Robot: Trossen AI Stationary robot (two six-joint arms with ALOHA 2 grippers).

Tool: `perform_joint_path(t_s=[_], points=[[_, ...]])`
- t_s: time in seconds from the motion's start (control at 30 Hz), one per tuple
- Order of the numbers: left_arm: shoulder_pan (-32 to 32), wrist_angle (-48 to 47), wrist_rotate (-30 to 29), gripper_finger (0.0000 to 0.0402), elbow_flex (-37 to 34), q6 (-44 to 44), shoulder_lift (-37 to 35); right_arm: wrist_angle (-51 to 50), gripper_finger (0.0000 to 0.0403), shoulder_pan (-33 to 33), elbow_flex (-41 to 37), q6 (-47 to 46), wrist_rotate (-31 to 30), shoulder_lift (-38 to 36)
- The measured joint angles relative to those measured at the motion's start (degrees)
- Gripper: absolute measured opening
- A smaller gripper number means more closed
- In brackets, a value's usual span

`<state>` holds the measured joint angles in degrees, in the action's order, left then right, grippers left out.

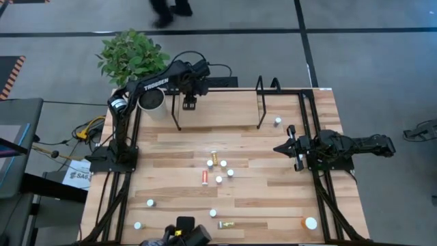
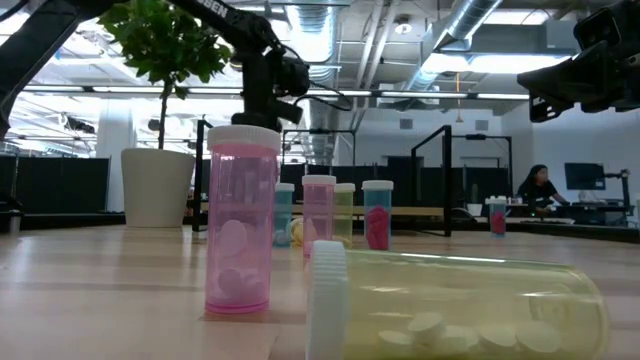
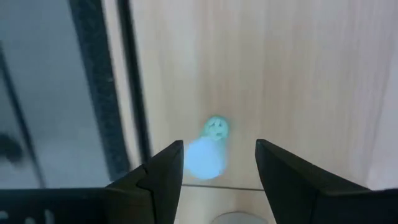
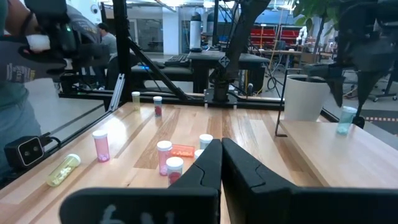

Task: Pick and place medicine bottles onto shelf by color
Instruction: Put the blue pill bottle on the shelf

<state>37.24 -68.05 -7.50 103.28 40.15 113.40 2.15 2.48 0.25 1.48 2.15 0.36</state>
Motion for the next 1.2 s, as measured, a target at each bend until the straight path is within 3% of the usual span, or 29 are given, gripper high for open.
perform_joint_path(t_s=[0.27,0.5,0.7,0.97,1.2], points=[[-1.4,-0.6,-3.0,0.0187,5.0,-0.9,0.0,0.0,0.0026,0.0,0.0,0.0,0.0,0.0],[-5.6,-0.4,3.9,0.0187,8.8,-5.5,0.0,0.0,0.0026,0.0,0.0,0.0,0.0,0.0],[-12.4,0.0,7.3,0.0187,8.9,-11.7,0.0,0.0,0.0026,0.0,0.0,0.0,0.0,0.0],[-22.9,1.5,7.4,0.0187,8.9,-22.3,0.0,0.0,0.0026,0.0,0.0,0.0,0.0,0.0],[-31.5,-4.0,8.8,0.0187,8.9,-32.2,0.0,0.0,0.0026,0.0,0.0,0.0,0.0,0.0]])
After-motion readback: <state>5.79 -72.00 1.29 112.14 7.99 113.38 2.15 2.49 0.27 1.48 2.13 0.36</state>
